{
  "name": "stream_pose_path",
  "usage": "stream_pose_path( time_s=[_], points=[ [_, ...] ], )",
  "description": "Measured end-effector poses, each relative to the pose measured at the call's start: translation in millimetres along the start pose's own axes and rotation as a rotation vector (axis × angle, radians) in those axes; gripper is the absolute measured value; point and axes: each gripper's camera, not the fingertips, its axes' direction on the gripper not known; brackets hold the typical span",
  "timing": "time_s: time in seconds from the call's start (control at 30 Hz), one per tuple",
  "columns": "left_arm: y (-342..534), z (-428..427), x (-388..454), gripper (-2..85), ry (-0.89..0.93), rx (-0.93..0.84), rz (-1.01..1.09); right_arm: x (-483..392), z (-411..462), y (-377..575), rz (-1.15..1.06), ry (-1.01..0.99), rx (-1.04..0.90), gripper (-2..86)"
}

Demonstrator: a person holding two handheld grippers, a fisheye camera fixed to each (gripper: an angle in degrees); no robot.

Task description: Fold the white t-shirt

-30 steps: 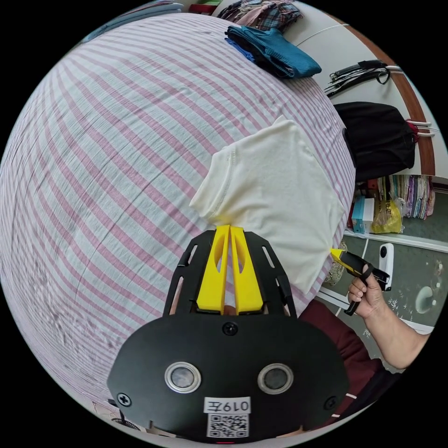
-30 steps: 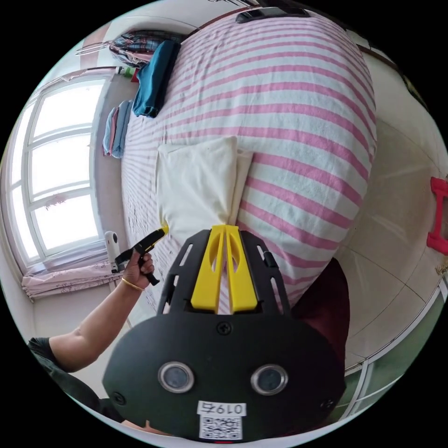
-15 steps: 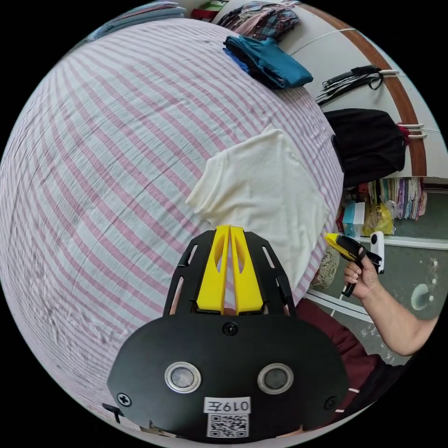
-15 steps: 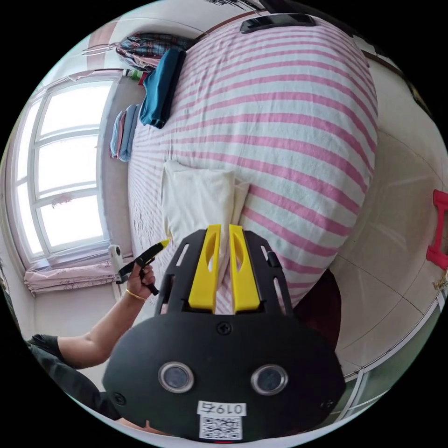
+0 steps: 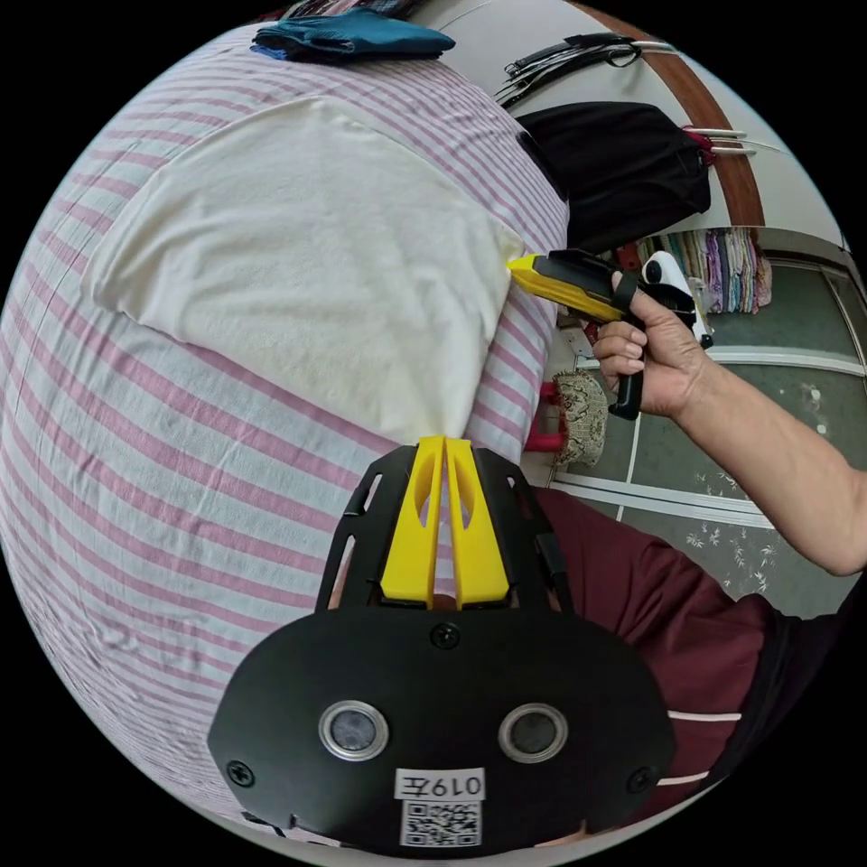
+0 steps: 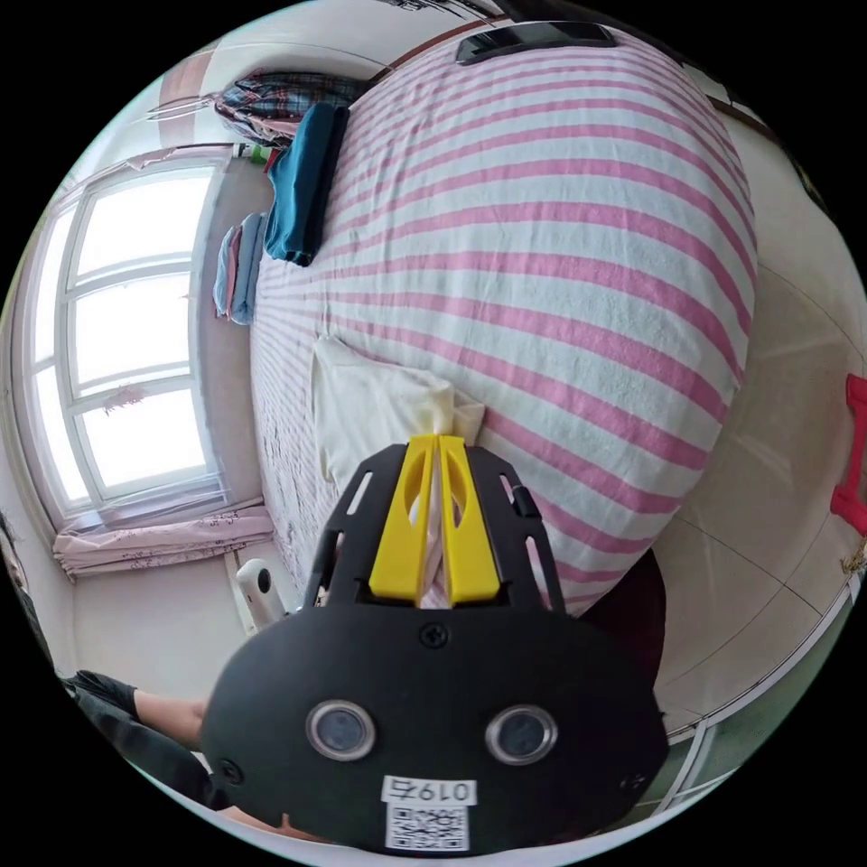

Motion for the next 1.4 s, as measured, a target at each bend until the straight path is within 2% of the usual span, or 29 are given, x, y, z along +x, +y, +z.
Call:
stream_pose_path(
  time_s=[0.17,0.4,0.77,0.93,1.23,1.4],
  points=[
    [-5.4,8.6,-6.6,0.7,-0.069,-0.079,0.025,-2.9,-9.5,-5.7,-0.017,0.028,0.003,-0.8],
    [-14.2,8.1,-7.7,0.7,-0.110,-0.117,0.043,-16.0,1.2,-28.8,-0.052,0.102,-0.099,0.4],
    [-14.8,2.8,-14.6,0.8,-0.109,-0.121,0.011,-27.2,-18.9,-49.1,-0.059,0.048,-0.082,5.7],
    [-12.0,1.1,-14.8,0.9,-0.110,-0.124,0.006,-35.6,-15.4,-54.8,-0.053,0.053,-0.084,0.2],
    [-2.0,-0.6,-14.5,0.9,-0.094,-0.143,0.001,-32.4,-20.7,-49.4,0.023,0.061,-0.090,0.4],
    [7.5,-1.8,-6.5,0.9,-0.119,-0.156,0.027,-51.1,-30.7,-43.1,-0.084,0.152,-0.109,-0.3]
  ],
)
